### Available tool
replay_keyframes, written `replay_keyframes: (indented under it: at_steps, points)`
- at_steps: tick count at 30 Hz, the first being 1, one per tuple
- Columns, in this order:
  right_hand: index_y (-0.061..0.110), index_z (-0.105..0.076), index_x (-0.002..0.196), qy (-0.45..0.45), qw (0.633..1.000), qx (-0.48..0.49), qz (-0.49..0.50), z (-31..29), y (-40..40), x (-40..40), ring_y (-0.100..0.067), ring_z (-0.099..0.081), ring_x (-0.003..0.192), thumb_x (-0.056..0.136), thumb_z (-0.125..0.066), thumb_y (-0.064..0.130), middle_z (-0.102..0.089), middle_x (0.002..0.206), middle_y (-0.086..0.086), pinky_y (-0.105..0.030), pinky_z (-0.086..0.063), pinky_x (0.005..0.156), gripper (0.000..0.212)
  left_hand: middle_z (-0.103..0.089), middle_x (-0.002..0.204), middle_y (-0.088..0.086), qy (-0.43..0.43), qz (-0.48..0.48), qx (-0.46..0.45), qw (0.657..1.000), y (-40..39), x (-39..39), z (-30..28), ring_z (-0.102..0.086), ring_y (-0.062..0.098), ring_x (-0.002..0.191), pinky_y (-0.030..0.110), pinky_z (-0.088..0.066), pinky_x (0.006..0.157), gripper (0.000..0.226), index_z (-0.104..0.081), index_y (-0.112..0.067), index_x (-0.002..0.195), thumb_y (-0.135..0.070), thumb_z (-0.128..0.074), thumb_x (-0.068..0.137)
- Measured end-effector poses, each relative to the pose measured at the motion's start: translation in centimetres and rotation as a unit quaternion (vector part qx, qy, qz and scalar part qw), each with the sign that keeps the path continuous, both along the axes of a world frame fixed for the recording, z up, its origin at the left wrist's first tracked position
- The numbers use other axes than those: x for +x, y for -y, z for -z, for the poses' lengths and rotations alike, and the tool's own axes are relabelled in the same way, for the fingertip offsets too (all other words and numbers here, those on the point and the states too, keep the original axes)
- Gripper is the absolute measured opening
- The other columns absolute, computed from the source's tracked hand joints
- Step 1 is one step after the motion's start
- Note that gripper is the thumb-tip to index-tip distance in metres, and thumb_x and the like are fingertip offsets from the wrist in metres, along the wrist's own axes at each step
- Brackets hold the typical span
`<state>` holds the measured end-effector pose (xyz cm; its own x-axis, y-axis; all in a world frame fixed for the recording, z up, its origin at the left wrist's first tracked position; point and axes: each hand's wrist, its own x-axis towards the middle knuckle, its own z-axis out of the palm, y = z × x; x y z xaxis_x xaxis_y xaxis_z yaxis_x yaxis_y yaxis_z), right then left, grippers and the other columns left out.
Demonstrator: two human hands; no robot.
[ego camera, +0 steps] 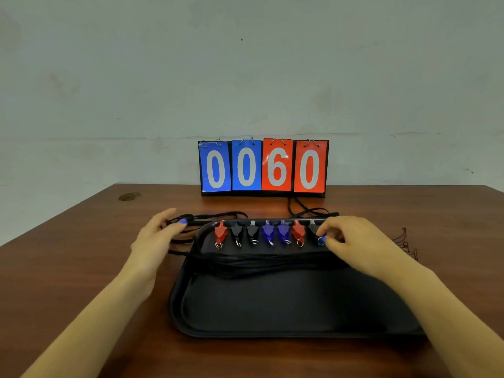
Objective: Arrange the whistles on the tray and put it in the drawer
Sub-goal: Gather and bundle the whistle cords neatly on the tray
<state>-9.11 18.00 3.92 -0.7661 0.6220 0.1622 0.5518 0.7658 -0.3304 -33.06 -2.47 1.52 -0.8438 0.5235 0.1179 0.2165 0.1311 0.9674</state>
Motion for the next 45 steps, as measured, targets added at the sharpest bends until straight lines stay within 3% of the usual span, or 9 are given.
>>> replay_keyframes:
  at_steps: [2, 5, 7, 10, 16, 23, 33, 40, 45]
  points:
    - [0.027, -0.061, 0.110, 0.023, 1.000, -0.019, 0.003, 0.1, -0.4, 0.1, -0.003, -0.055, 0.080, 0.092, -0.052, 0.021, -0.057, 0.085, 0.016, -0.021, -0.047, 0.081, 0.021, -0.043, 0.128, -0.007, -0.090, 0.061, -0.095, 0.990, 0.1, 0.7, 0.0, -0.023, 0.026, 0.133, 0.049, -0.023, 0.110, 0.027, -0.055, -0.062, 0.093, -0.056, -0.065, 0.068]
    - [0.028, -0.061, 0.113, 0.061, 0.998, -0.010, 0.003, 0.0, -0.6, 0.2, -0.006, -0.054, 0.094, 0.091, -0.053, 0.024, -0.060, 0.107, 0.008, -0.026, -0.046, 0.091, 0.023, -0.017, 0.150, -0.004, -0.174, 0.147, -0.222, 0.948, 0.2, 1.5, 0.2, 0.004, 0.020, 0.140, 0.050, -0.006, 0.112, 0.045, -0.042, -0.080, 0.082, -0.078, -0.052, 0.039]
    - [0.030, -0.060, 0.116, 0.087, 0.996, 0.012, 0.010, -0.3, -0.6, 0.3, -0.011, -0.052, 0.105, 0.091, -0.054, 0.029, -0.057, 0.122, 0.004, -0.028, -0.045, 0.093, 0.025, -0.004, 0.155, -0.004, -0.222, 0.170, -0.288, 0.916, 0.3, 1.7, 0.4, 0.014, 0.018, 0.139, 0.049, 0.001, 0.111, 0.043, -0.037, -0.081, 0.083, -0.079, -0.055, 0.044]
    - [0.033, -0.055, 0.124, 0.157, 0.987, 0.028, 0.024, -0.5, -0.9, 0.8, -0.015, -0.050, 0.114, 0.091, -0.053, 0.036, -0.052, 0.132, 0.003, -0.032, -0.042, 0.097, 0.032, -0.004, 0.155, -0.001, -0.281, 0.155, -0.330, 0.888, 0.1, 1.7, 0.9, 0.016, 0.019, 0.139, 0.046, 0.002, 0.111, 0.030, -0.044, -0.066, 0.089, -0.062, -0.065, 0.069]
    - [0.036, -0.053, 0.127, 0.224, 0.973, -0.015, 0.045, -0.5, -1.7, 1.8, -0.016, -0.044, 0.125, 0.090, -0.055, 0.036, -0.049, 0.136, 0.007, -0.038, -0.031, 0.106, 0.036, -0.025, 0.149, -0.003, -0.341, 0.125, -0.330, 0.871, -0.1, 1.4, 1.3, -0.002, 0.018, 0.140, 0.040, -0.009, 0.110, 0.014, -0.045, -0.052, 0.078, -0.053, -0.059, 0.079]
    - [0.033, -0.064, 0.111, 0.187, 0.979, -0.067, 0.048, -0.3, -3.0, 2.4, -0.013, -0.053, 0.109, 0.087, -0.061, 0.028, -0.059, 0.122, 0.006, -0.035, -0.043, 0.100, 0.025, -0.032, 0.144, -0.007, -0.374, 0.121, -0.334, 0.857, -0.2, 1.2, 1.2, -0.011, 0.018, 0.137, 0.038, -0.015, 0.108, 0.020, -0.041, -0.049, 0.073, -0.051, -0.059, 0.080]
    - [0.033, -0.065, 0.113, 0.173, 0.979, -0.090, 0.057, -0.4, -3.4, 3.1, -0.011, -0.052, 0.104, 0.088, -0.062, 0.021, -0.061, 0.120, 0.007, -0.035, -0.042, 0.101, 0.028, -0.039, 0.139, -0.009, -0.386, 0.137, -0.340, 0.847, 0.0, 1.1, 0.9, -0.017, 0.014, 0.135, 0.037, -0.019, 0.108, 0.016, -0.043, -0.050, 0.073, -0.060, -0.055, 0.075]
    - [0.044, -0.053, 0.124, 0.186, 0.977, -0.012, 0.106, -1.2, -3.6, 4.1, -0.018, -0.044, 0.125, 0.085, -0.064, 0.026, -0.049, 0.136, 0.007, -0.039, -0.033, 0.104, 0.044, -0.045, 0.091, -0.025, -0.424, 0.133, -0.262, 0.856, -0.1, -1.0, 1.7, -0.040, 0.018, 0.119, 0.038, -0.034, 0.098, 0.021, -0.048, -0.050, 0.067, -0.042, -0.057, 0.084]
    - [0.041, -0.055, 0.122, 0.171, 0.976, -0.056, 0.124, -0.7, -4.7, 5.5, -0.018, -0.046, 0.124, 0.078, -0.071, 0.028, -0.055, 0.130, 0.006, -0.042, -0.035, 0.105, 0.049, -0.045, 0.097, -0.023, -0.415, 0.150, -0.287, 0.850, 0.0, -0.8, 1.7, -0.038, 0.017, 0.119, 0.040, -0.034, 0.099, 0.012, -0.048, -0.053, 0.071, -0.063, -0.047, 0.076]
